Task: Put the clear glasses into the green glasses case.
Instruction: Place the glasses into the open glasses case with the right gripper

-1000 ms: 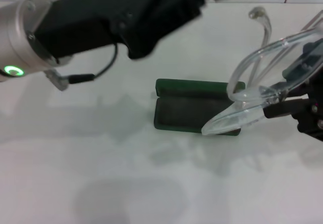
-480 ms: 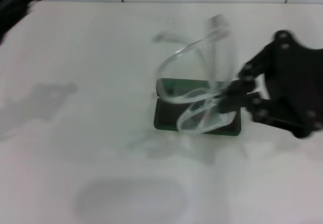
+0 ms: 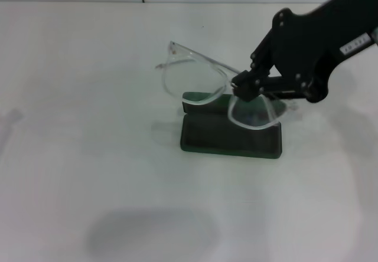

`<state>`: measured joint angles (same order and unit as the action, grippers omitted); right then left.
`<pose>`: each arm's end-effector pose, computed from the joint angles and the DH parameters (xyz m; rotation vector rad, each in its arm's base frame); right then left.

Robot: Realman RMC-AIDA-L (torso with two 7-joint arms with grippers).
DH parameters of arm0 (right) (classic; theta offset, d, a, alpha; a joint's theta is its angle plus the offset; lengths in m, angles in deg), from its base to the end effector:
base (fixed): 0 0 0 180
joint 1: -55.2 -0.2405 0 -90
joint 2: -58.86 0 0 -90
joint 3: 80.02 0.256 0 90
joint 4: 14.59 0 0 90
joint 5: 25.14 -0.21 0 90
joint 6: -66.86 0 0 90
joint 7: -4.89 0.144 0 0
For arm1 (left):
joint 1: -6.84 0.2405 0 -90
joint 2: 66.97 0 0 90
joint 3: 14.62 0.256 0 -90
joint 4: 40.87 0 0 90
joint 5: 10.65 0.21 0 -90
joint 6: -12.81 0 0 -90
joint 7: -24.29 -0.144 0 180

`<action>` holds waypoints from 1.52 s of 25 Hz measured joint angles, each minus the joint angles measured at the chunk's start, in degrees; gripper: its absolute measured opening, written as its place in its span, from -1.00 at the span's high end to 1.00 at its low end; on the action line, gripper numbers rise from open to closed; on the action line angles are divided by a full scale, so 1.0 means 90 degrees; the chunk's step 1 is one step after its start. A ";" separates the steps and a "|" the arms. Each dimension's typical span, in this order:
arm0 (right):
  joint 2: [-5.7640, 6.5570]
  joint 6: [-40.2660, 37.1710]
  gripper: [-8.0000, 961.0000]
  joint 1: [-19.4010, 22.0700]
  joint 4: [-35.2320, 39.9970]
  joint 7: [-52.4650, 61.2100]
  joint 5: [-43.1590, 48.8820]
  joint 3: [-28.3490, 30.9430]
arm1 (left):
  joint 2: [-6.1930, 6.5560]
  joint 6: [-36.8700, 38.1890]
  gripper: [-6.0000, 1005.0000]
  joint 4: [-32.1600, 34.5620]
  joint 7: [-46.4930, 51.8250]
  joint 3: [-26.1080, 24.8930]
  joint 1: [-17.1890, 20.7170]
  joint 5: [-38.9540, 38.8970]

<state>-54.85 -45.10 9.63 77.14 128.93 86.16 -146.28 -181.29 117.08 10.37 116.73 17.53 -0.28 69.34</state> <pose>0.0392 0.3175 0.0737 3.1090 0.1244 -0.0821 -0.3112 0.2373 0.1479 -2.1379 -0.6975 -1.2366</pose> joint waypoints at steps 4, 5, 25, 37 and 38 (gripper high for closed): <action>0.0100 -0.0452 0.88 -0.0878 -0.0307 0.0807 0.0557 0.0000 | -0.0076 0.0003 0.92 -0.0062 -0.0114 -0.0006 -0.0002 0.0137; 0.0098 -0.0737 0.88 -0.1566 -0.0884 0.1109 0.1061 -0.0016 | -0.0082 0.0004 0.92 -0.0125 -0.0159 -0.0006 -0.0020 0.0186; -0.0245 0.0868 0.88 -0.2659 -0.4069 0.0336 0.3071 -0.1716 | -0.0189 0.0001 0.91 -0.1095 -0.0977 0.0026 -0.0281 0.0412; -0.0277 0.1852 0.88 -0.2685 -0.4710 -0.0122 0.3020 -0.2468 | -0.0206 0.0092 0.91 -0.1225 -0.0983 0.0021 -0.0199 0.0568; -0.0277 0.1925 0.88 -0.2685 -0.4749 -0.0149 0.3007 -0.2494 | -0.0204 0.0092 0.91 -0.1238 -0.0984 0.0021 -0.0198 0.0569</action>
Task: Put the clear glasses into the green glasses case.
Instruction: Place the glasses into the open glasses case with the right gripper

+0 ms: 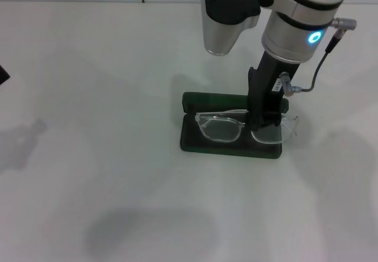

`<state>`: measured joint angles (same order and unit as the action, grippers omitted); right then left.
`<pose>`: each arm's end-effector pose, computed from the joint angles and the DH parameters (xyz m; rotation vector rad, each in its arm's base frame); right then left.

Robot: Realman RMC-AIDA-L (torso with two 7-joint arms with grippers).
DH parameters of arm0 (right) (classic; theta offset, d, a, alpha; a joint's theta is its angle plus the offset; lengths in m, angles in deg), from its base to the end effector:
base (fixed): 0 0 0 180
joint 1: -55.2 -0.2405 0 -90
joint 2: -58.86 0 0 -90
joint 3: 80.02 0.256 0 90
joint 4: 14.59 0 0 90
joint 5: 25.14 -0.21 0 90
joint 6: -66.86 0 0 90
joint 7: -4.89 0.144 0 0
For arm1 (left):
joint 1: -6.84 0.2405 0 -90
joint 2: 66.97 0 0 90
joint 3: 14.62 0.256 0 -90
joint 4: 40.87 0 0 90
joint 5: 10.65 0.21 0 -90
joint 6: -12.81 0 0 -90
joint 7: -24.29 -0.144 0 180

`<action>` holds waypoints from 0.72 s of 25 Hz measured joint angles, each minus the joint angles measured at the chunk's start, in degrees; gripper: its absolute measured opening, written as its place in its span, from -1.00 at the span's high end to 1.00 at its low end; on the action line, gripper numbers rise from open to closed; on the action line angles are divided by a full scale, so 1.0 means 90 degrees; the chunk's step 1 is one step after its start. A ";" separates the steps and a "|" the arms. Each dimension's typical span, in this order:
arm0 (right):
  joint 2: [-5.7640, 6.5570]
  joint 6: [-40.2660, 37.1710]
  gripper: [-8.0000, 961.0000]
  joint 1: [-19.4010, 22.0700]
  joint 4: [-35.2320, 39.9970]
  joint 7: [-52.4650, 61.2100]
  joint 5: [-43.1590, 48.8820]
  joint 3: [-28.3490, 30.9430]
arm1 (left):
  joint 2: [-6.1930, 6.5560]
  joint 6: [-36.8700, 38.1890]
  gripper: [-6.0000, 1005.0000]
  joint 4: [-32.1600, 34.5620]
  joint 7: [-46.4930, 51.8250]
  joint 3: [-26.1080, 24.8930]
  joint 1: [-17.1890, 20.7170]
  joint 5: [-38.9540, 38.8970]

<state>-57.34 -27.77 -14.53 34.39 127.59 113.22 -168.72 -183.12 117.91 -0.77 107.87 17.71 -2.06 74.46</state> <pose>0.0545 0.3826 -0.0497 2.9623 0.0381 0.9002 -0.3212 0.2338 0.0975 -2.1644 -0.7675 -1.2735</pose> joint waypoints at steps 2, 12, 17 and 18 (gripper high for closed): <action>0.0001 0.0108 0.88 0.0003 -0.0056 -0.0039 -0.0024 -0.0044 | 0.0003 0.0001 0.91 -0.0055 -0.0018 0.0000 -0.0001 0.0014; 0.0002 0.0406 0.88 0.0011 -0.0414 -0.0376 -0.0216 -0.0099 | 0.0013 0.0001 0.91 -0.0262 -0.0183 -0.0007 -0.0064 0.0154; 0.0002 0.0517 0.88 0.0022 -0.0465 -0.0478 -0.0238 -0.0146 | 0.0009 -0.0002 0.91 -0.0268 -0.0185 0.0000 -0.0066 0.0154; 0.0002 0.0537 0.88 0.0024 -0.0486 -0.0495 -0.0238 -0.0147 | 0.0006 -0.0003 0.91 -0.0271 -0.0185 0.0000 -0.0066 0.0154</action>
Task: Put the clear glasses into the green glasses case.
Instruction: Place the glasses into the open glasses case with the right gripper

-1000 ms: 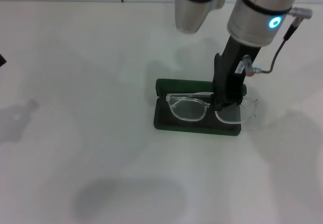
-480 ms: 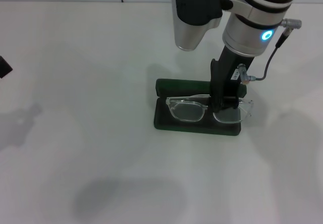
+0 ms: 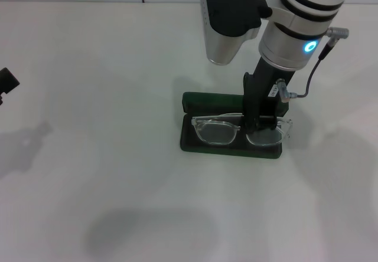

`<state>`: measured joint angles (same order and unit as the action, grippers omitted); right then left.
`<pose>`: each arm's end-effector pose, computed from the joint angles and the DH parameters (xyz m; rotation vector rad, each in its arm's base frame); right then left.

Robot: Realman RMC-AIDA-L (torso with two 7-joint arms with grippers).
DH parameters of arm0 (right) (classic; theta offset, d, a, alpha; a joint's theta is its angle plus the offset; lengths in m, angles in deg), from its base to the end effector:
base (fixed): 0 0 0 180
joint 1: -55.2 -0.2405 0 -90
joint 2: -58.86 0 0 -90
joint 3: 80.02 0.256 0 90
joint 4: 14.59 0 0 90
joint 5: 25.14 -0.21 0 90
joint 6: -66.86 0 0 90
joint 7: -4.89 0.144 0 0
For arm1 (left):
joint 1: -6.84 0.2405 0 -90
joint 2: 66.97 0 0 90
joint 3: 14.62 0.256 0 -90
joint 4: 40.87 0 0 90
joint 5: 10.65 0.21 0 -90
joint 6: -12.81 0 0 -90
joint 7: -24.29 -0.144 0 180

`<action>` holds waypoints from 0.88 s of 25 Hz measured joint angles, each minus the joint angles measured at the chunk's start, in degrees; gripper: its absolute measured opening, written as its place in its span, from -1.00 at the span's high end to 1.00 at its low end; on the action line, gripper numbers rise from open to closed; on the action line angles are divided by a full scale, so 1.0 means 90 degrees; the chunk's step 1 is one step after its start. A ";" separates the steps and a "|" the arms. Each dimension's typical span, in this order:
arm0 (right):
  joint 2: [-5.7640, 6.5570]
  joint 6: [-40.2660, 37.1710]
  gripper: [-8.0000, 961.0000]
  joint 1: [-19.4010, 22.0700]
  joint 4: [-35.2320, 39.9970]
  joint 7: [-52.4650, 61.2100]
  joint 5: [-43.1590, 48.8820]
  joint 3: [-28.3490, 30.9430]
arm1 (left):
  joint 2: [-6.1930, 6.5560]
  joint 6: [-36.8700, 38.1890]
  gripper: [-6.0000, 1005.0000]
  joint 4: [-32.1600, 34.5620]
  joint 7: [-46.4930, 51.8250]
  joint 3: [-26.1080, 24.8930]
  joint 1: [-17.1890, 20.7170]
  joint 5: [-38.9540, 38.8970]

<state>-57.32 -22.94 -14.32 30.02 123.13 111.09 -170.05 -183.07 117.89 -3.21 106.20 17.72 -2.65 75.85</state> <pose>0.0659 0.3872 -0.0602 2.9646 0.0909 0.8543 -0.3228 0.2337 0.0885 -2.1779 -0.7842 -1.2728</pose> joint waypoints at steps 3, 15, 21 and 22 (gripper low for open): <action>0.0000 0.0050 0.88 0.0002 -0.0036 -0.0077 0.0000 -0.0003 | -0.0012 -0.0002 0.91 -0.0004 0.0000 0.0001 0.0010 0.0000; 0.0000 0.0165 0.88 -0.0036 -0.0193 -0.0297 -0.0030 -0.0006 | -0.0039 -0.0017 0.91 -0.0005 0.0000 -0.0002 -0.0029 -0.0001; 0.0000 0.0146 0.87 -0.0037 -0.0248 -0.0364 -0.0090 -0.0006 | -0.0040 -0.0036 0.91 -0.0005 0.0000 0.0001 -0.0039 -0.0003; -0.0001 0.0134 0.87 -0.0054 -0.0284 -0.0364 -0.0090 -0.0006 | -0.0039 -0.0036 0.91 -0.0005 0.0000 0.0000 -0.0039 -0.0003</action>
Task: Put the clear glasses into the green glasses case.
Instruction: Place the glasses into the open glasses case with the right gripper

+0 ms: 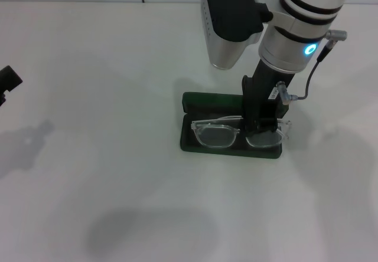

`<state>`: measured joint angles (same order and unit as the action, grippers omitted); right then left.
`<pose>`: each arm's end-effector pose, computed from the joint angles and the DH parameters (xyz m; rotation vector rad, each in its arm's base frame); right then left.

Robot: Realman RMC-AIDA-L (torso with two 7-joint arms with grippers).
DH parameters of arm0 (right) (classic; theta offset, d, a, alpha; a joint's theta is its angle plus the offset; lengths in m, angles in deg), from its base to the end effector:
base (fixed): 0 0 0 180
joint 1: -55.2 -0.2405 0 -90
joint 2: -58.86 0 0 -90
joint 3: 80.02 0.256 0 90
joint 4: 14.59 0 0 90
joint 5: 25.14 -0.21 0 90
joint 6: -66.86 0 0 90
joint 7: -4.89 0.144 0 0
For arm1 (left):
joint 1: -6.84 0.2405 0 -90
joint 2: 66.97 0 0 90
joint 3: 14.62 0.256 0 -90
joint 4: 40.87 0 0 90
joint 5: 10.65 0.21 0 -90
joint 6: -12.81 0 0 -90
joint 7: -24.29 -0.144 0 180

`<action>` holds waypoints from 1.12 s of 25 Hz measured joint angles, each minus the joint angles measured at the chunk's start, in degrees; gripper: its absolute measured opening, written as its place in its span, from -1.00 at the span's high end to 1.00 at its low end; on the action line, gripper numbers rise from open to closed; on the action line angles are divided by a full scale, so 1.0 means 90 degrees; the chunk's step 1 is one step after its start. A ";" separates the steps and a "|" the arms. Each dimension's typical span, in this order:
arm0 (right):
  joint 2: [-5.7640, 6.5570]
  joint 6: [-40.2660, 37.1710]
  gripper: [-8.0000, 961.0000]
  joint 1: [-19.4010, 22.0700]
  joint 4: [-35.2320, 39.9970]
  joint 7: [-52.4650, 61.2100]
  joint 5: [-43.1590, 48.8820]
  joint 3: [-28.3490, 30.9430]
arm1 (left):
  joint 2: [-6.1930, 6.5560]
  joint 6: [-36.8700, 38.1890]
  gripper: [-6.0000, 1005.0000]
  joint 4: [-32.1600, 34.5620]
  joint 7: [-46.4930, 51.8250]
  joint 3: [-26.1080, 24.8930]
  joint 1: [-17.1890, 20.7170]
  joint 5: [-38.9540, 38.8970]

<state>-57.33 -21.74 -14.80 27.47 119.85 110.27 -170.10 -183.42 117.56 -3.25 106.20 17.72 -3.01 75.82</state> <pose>0.0703 0.3883 -0.0635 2.9457 0.1345 0.8388 -0.3210 0.2361 0.0863 -2.1754 -0.7847 -1.2792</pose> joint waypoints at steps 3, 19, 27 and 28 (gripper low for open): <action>0.0000 -0.0021 0.86 -0.0032 -0.0081 -0.0001 0.0000 0.0000 | -0.0007 0.0000 0.91 -0.0007 -0.0020 0.0000 0.0000 0.0011; 0.0000 0.0030 0.83 -0.0035 -0.0058 0.0013 0.0066 0.0000 | -0.0019 0.0001 0.91 -0.0108 -0.0146 0.0000 0.0009 0.0095; 0.0000 0.0171 0.81 -0.0035 -0.0080 -0.0002 0.0089 -0.0084 | -0.0019 0.0001 0.91 -0.0107 -0.0147 0.0000 0.0004 0.0099; 0.0000 0.0173 0.81 -0.0035 -0.0081 -0.0004 0.0088 -0.0084 | -0.0019 0.0001 0.91 -0.0107 -0.0147 0.0000 0.0003 0.0099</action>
<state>-57.33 -20.18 -15.11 26.74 119.82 111.07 -170.86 -183.59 117.57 -4.22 104.88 17.72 -2.97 76.71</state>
